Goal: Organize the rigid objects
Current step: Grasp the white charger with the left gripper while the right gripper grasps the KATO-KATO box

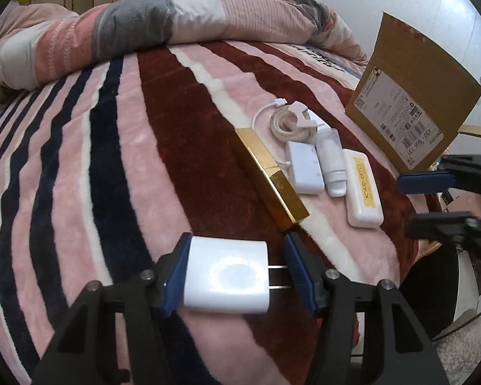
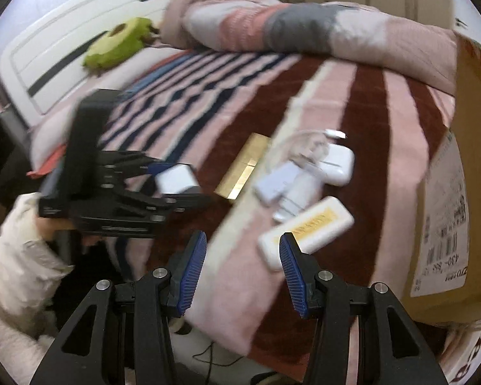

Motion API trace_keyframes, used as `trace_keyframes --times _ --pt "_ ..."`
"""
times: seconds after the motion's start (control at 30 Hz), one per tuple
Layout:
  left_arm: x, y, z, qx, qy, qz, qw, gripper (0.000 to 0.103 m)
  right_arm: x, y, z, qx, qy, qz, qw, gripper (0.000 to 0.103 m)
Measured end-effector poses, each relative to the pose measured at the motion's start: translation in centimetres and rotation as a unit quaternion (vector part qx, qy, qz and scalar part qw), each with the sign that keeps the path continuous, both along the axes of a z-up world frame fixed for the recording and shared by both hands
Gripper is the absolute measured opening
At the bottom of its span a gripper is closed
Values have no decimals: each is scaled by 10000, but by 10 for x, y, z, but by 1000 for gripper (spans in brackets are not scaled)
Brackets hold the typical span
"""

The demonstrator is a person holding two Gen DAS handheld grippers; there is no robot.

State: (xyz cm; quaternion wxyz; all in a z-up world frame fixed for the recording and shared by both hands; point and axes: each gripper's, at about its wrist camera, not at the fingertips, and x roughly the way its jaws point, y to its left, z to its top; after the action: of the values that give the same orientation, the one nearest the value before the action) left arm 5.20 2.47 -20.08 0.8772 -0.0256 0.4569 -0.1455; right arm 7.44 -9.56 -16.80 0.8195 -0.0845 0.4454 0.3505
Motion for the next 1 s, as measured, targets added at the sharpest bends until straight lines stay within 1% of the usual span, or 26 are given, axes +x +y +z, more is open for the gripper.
trace_keyframes --times 0.03,0.07,0.1,0.17,0.23,0.27,0.33,0.37,0.4,0.43,0.47,0.5,0.57,0.6,0.67,0.73,0.77,0.83,0.87,0.9,0.93,1.0 --pt "-1 -1 -1 19 16 13 10000 54 3 -2 -5 -41 -20 -150 9999 44" --pt "-1 -1 -1 33 52 19 10000 54 4 -2 -8 -49 -23 -254 9997 47" --pt "-2 -2 -2 75 100 31 9999 55 5 -4 -11 -44 -25 -386 9992 56" --pt "-7 -4 -2 96 124 75 9998 61 9 -6 -17 28 33 -603 9982 65" --pt "-12 -3 -1 69 90 53 9999 61 13 -3 -24 4 63 -770 9970 65" --pt "-14 -3 -2 124 48 97 9999 55 16 -1 -28 3 49 -845 9964 65" --pt "-17 1 0 115 0 138 9998 55 20 6 -33 -105 -51 -972 9952 65" --pt "-17 2 0 111 -27 142 9998 55 20 10 -36 -221 -170 -1020 9944 64" --pt "-17 2 1 115 -36 141 9998 55 20 12 -38 -333 -279 -1026 9938 58" --pt "-17 2 3 98 -71 138 9998 55 19 12 -39 -451 -403 -1013 9930 54" --pt "-18 4 6 68 -95 139 9998 55 18 9 -39 -540 -485 -1015 9922 44" --pt "-19 6 11 18 -145 141 9998 55 16 6 -37 -627 -567 -1004 9913 38" --pt "-20 8 22 -36 -265 152 9995 55 15 -4 -34 -758 -692 -1018 9895 35" --pt "-20 8 31 -12 -335 131 9994 55 16 -7 -34 -761 -728 -1018 9892 34" --pt "-21 5 58 55 -555 62 9984 55 17 -10 -37 -772 -766 -995 9891 34" --pt "-20 -1 85 12 -745 -48 9972 55 19 -9 -39 -758 -905 -1049 9874 33" --pt "-18 -8 107 6 -903 -176 9958 55 21 -9 -40 -742 -1089 -1111 9850 33" --pt "-16 -21 142 31 -1149 -396 9926 54 25 -9 -42 -652 -1264 -1209 9824 36" --pt "-12 -33 165 5 -1272 -577 9902 54 29 -10 -45 -578 -1240 -1206 9832 36" --pt "-8 -48 187 -67 -1395 -805 9869 54 31 -11 -46 -492 -1214 -1208 9840 31" --pt "-5 -59 202 -124 -1458 -978 9844 54 31 -14 -47 -422 -1207 -1215 9843 31" --pt "8 -95 236 -254 -1584 -1450 9763 54 30 -16 -46 -346 -1225 -1181 9848 31"
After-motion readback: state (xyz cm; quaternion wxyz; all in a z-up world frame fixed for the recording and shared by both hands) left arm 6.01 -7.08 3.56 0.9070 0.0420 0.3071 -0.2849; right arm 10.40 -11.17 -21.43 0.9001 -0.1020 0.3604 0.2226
